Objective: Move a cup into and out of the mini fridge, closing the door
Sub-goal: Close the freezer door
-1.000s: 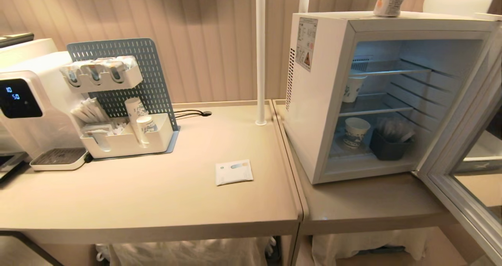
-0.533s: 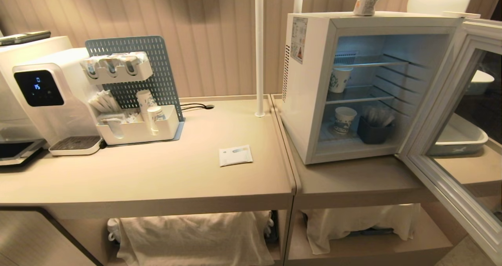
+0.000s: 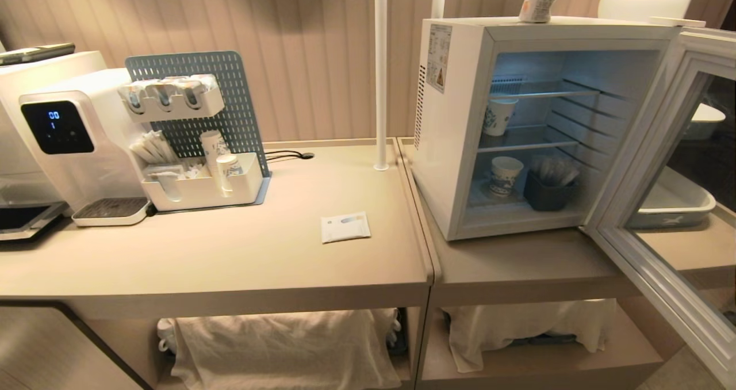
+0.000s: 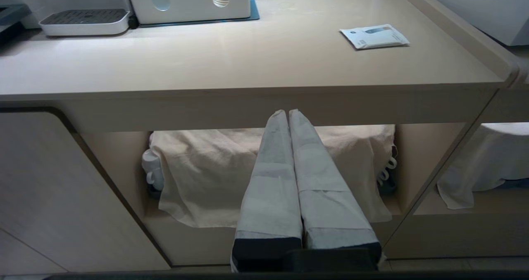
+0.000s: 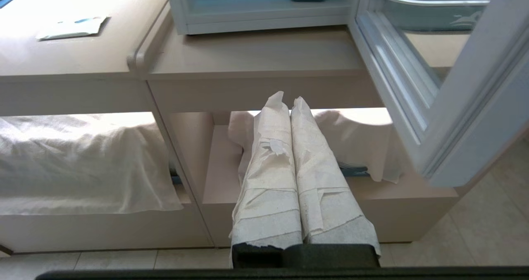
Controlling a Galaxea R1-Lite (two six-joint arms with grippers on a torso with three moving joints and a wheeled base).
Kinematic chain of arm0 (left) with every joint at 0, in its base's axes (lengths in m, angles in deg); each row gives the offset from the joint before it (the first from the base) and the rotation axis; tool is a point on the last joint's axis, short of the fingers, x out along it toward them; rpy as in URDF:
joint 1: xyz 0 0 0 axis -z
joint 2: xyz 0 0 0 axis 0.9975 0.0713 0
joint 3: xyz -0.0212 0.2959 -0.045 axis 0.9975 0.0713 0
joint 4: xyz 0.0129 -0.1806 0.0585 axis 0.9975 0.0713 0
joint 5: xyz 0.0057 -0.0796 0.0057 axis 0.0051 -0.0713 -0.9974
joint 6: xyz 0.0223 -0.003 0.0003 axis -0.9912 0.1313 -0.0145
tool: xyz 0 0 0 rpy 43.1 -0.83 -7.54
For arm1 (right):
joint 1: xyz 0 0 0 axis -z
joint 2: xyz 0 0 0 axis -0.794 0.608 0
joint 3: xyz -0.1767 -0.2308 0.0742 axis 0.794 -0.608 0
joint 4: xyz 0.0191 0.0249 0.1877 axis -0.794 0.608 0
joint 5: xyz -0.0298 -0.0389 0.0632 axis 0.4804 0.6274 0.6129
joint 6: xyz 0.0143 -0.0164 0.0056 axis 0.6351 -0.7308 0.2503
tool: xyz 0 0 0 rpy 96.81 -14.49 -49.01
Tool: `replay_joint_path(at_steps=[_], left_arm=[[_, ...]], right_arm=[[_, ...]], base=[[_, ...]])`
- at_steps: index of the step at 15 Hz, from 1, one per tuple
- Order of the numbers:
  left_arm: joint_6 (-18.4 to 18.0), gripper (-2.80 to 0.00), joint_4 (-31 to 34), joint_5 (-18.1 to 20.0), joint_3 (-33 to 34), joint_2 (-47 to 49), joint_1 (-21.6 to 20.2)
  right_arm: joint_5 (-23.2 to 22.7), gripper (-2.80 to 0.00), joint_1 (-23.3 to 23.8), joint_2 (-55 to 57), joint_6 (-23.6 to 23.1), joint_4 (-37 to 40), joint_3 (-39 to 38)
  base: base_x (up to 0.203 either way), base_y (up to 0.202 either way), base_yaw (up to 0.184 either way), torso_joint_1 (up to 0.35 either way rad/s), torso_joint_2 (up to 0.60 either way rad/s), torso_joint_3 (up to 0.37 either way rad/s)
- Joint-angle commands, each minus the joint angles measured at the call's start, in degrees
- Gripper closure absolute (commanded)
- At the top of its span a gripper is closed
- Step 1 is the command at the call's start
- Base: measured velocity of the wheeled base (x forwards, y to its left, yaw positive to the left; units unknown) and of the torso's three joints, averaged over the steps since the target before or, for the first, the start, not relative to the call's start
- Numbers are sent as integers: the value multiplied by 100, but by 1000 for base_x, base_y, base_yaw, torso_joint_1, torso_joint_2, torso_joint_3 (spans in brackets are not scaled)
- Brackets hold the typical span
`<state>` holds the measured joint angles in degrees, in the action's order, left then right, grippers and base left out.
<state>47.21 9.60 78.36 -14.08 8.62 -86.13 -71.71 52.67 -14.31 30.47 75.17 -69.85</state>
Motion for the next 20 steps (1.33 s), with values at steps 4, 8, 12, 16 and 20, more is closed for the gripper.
replay_joint_path(at_steps=[4,8,12,16,20], left_arm=[[0,0,-3,-2,0,9,-4],[0,0,-3,-2,0,9,-4],[0,0,-3,-2,0,9,0],[0,0,-5,-2,0,9,4],[0,0,-3,-2,0,9,-4]], right_arm=[[-1,0,-2,9,-4,6,-1],[-1,0,-2,9,-4,6,-1],[-1,0,-2,9,-4,6,-1],[-1,0,-2,9,-4,6,-1],[-1,0,-2,9,-4,6,-1]], base=[[0,-178,3,3,3,3],[0,-194,0,4,3,4],[0,-194,-1,1,3,1],[0,-194,0,4,5,4],[0,-194,1,3,1,6]])
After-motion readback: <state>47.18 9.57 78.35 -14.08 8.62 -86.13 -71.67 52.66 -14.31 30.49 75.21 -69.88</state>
